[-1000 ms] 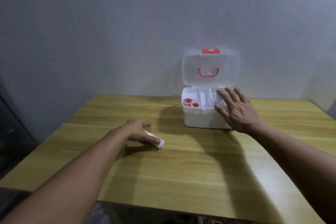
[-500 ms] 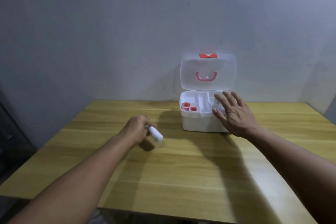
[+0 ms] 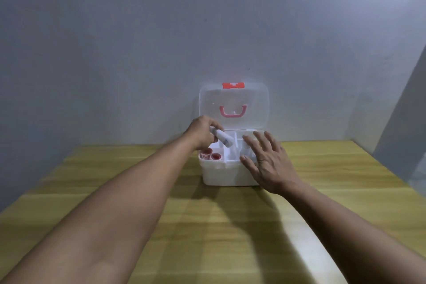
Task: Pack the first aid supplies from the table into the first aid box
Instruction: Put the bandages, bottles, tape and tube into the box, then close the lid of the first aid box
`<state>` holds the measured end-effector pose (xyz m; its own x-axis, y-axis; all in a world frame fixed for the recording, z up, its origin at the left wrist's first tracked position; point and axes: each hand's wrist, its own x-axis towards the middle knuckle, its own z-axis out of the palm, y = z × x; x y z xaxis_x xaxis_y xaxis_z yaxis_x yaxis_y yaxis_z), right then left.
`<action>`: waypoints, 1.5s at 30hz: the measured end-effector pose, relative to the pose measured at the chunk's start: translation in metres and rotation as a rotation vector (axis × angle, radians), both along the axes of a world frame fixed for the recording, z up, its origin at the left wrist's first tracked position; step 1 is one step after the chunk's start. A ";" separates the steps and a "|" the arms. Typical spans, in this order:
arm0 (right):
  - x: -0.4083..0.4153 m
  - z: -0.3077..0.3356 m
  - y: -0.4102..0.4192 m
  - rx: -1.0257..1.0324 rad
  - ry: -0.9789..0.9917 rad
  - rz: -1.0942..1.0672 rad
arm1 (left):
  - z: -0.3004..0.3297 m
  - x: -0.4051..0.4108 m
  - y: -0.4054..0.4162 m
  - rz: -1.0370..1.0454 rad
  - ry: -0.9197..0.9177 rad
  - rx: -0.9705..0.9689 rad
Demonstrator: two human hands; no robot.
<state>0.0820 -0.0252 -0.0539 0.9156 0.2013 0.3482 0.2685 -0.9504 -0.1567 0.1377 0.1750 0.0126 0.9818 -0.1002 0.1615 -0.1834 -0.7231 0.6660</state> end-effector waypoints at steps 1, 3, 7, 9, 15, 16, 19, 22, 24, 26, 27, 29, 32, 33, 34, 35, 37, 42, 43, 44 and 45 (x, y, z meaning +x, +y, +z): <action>0.001 -0.001 0.000 0.003 -0.003 0.002 | -0.002 0.002 -0.002 -0.003 0.017 0.023; 0.002 -0.002 -0.001 0.007 -0.006 0.004 | -0.006 0.006 -0.005 -0.020 0.020 0.069; 0.003 -0.002 0.000 -0.002 -0.014 0.005 | -0.013 0.007 -0.012 -0.112 0.016 0.106; 0.002 -0.003 -0.001 -0.004 -0.008 0.006 | -0.020 0.010 -0.014 -0.143 0.033 0.080; 0.001 0.000 -0.001 0.005 0.000 0.011 | -0.028 0.019 -0.017 0.042 -0.110 0.090; 0.000 0.001 0.000 0.005 0.005 0.011 | -0.026 0.021 -0.015 0.088 -0.171 0.105; 0.000 0.002 0.000 0.000 0.015 0.010 | -0.011 0.033 -0.011 0.231 -0.200 -0.049; 0.000 0.001 0.000 -0.007 0.012 0.011 | 0.006 0.049 -0.007 0.280 -0.019 -0.236; 0.000 0.003 0.000 -0.014 0.018 0.019 | 0.017 0.054 -0.005 0.260 0.036 -0.395; -0.001 0.007 0.000 -0.019 0.054 0.034 | 0.023 0.052 -0.008 0.241 0.012 -0.476; -0.001 0.010 0.000 -0.015 0.080 0.046 | 0.026 0.048 -0.010 0.236 -0.012 -0.491; 0.000 0.018 0.001 0.042 0.081 0.053 | 0.027 0.041 -0.013 0.242 -0.085 -0.505; 0.010 0.040 0.003 0.147 -0.157 -0.040 | 0.027 0.029 -0.010 0.272 -0.194 -0.461; 0.014 0.049 0.004 0.145 -0.280 -0.070 | 0.026 0.026 -0.008 0.277 -0.228 -0.413; 0.020 0.058 0.005 0.128 -0.385 -0.082 | 0.025 0.023 -0.006 0.280 -0.259 -0.360; 0.024 0.066 0.006 0.098 -0.450 -0.086 | 0.024 0.019 -0.003 0.277 -0.289 -0.316; 0.031 0.079 0.008 0.004 -0.477 -0.064 | 0.021 0.011 0.001 0.270 -0.314 -0.277; 0.028 0.087 0.010 -0.107 -0.502 0.046 | 0.017 -0.012 0.014 0.227 -0.338 -0.165; 0.023 0.085 0.010 -0.119 -0.518 0.069 | 0.017 -0.016 0.017 0.211 -0.334 -0.144; 0.018 0.083 0.008 -0.125 -0.530 0.091 | 0.016 -0.020 0.020 0.198 -0.327 -0.125; 0.012 0.080 0.006 -0.127 -0.537 0.112 | 0.017 -0.026 0.022 0.185 -0.316 -0.108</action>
<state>0.0939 -0.0193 0.0262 0.5874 0.3577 0.7259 0.3791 -0.9141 0.1437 0.1120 0.1965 0.0293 0.8818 0.1080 0.4591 -0.2647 -0.6922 0.6714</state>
